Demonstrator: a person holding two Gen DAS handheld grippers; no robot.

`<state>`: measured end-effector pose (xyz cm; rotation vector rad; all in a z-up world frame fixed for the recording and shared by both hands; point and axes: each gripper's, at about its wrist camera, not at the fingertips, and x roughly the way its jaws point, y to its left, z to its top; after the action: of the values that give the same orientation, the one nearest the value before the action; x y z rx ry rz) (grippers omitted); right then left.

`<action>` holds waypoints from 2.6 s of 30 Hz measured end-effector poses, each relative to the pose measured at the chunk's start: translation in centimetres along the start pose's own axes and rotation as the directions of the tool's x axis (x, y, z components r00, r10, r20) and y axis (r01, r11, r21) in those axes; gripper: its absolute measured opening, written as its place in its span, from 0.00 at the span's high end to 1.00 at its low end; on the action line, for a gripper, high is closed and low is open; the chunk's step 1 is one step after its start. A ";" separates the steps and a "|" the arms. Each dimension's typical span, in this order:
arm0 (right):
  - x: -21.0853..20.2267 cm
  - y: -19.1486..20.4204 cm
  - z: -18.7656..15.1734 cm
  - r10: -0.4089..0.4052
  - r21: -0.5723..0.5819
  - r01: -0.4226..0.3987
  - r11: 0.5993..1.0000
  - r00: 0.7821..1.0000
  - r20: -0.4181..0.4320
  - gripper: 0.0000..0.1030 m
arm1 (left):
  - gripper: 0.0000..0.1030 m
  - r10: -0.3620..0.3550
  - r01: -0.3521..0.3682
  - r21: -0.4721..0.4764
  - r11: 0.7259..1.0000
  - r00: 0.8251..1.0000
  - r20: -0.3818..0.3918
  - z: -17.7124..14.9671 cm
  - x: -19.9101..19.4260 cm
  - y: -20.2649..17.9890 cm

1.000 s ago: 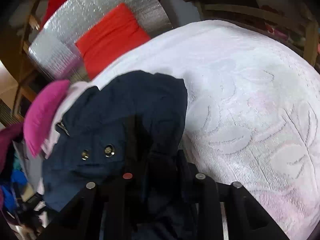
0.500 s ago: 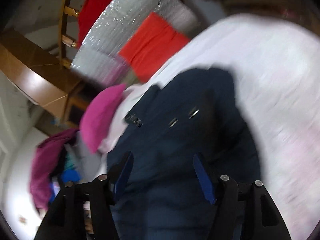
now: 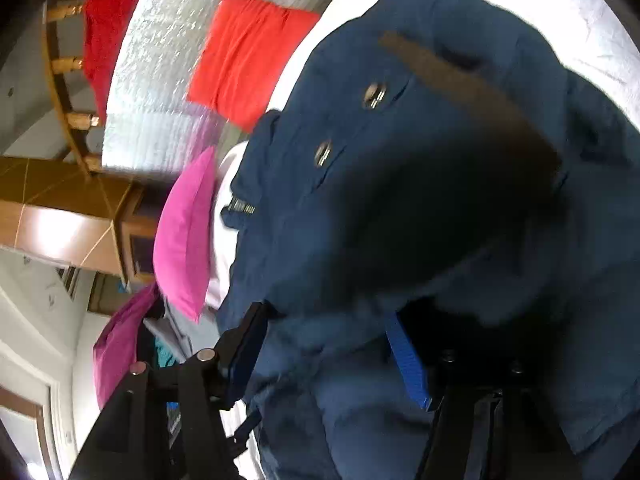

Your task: Fold large clothes

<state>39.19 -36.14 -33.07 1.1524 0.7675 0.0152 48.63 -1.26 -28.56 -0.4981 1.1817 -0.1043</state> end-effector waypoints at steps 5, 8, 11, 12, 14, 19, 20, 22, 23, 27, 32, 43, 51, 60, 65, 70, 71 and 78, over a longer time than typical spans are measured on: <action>0.6 -0.7 1.1 -0.006 0.043 0.005 0.999 1.000 0.027 0.53 | 0.38 -0.012 0.016 -0.063 0.998 0.998 0.059 1.2 0.1 0.6; 0.3 -0.6 1.3 -0.014 0.019 0.013 1.000 0.999 0.040 0.67 | 0.53 -0.007 0.013 -0.068 0.998 0.997 0.081 1.4 0.1 0.4; -0.2 0.6 0.8 -0.016 -0.037 0.019 0.999 0.997 0.075 0.75 | 0.65 0.008 -0.001 -0.061 0.998 0.994 0.108 1.3 -0.3 0.2; -0.4 1.1 0.7 -0.017 -0.062 0.023 0.998 0.996 0.089 0.75 | 0.65 0.015 -0.008 -0.055 0.998 0.993 0.113 1.3 -0.3 0.0; -0.5 1.9 0.5 -0.044 -0.122 0.058 0.991 0.993 0.113 0.75 | 0.65 0.044 -0.041 -0.029 0.999 0.993 0.106 0.9 -0.8 0.2; 0.5 1.6 0.1 -0.108 -0.174 0.126 0.977 0.988 0.111 0.75 | 0.64 0.109 -0.113 0.039 0.993 0.989 0.097 0.7 -0.1 -0.7; 0.4 1.8 0.2 -0.110 -0.182 0.128 0.975 0.989 0.102 0.75 | 0.63 0.112 -0.117 0.042 0.992 0.989 0.096 0.7 -0.2 -0.7; 0.5 2.3 0.3 -0.094 -0.166 0.105 0.980 0.993 0.074 0.72 | 0.63 0.110 -0.114 0.038 0.993 0.990 0.093 0.7 -0.5 -0.6; 0.5 2.5 0.5 -0.079 -0.152 0.086 0.985 0.995 0.056 0.72 | 0.62 0.112 -0.117 0.043 0.992 0.989 0.094 0.7 -0.7 -0.7; -1.9 1.8 0.9 -0.078 -0.170 0.080 0.982 0.997 0.021 0.72 | 0.53 0.155 -0.167 0.087 0.982 0.979 0.132 0.5 -2.2 -1.2; -6.5 1.1 0.5 -0.097 -0.215 0.110 0.970 0.993 0.071 0.46 | 0.46 0.239 -0.274 0.121 0.954 0.940 0.245 0.6 -4.7 -1.6; -7.4 0.0 4.9 -0.333 -0.240 0.377 0.895 0.920 0.204 0.31 | 0.33 0.397 -0.423 0.084 0.902 0.891 0.220 2.0 -3.2 0.7; -4.6 1.0 4.9 -0.411 -0.309 0.474 0.824 0.877 0.248 0.52 | 0.33 0.434 -0.472 0.144 0.870 0.871 0.230 1.6 -2.1 -0.1; -5.0 0.8 4.5 -0.418 -0.308 0.480 0.822 0.874 0.246 0.50 | 0.33 0.459 -0.511 0.177 0.841 0.848 0.266 1.7 -2.1 -0.8; -8.3 3.1 2.8 -0.351 -0.339 0.454 0.824 0.879 0.325 0.50 | 0.33 0.455 -0.538 0.169 0.826 0.813 0.364 1.3 -4.3 -1.5; -8.7 5.5 1.1 -0.241 -0.422 0.352 0.836 0.925 0.294 0.50 | 0.33 0.361 -0.479 0.192 0.856 0.821 0.442 1.1 -6.1 -2.6; -8.5 5.7 0.8 -0.227 -0.433 0.331 0.838 0.934 0.275 0.50 | 0.33 0.337 -0.464 0.204 0.862 0.824 0.455 0.9 -6.4 -2.9; -3.7 7.3 -0.7 -0.211 -0.475 0.255 0.842 0.967 0.146 0.50 | 0.33 0.220 -0.390 0.266 0.881 0.838 0.500 0.2 -7.5 -4.5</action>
<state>38.74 -33.85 -25.20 0.5648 0.7652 -0.0428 46.68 -2.74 -20.15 0.0098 0.7365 0.0780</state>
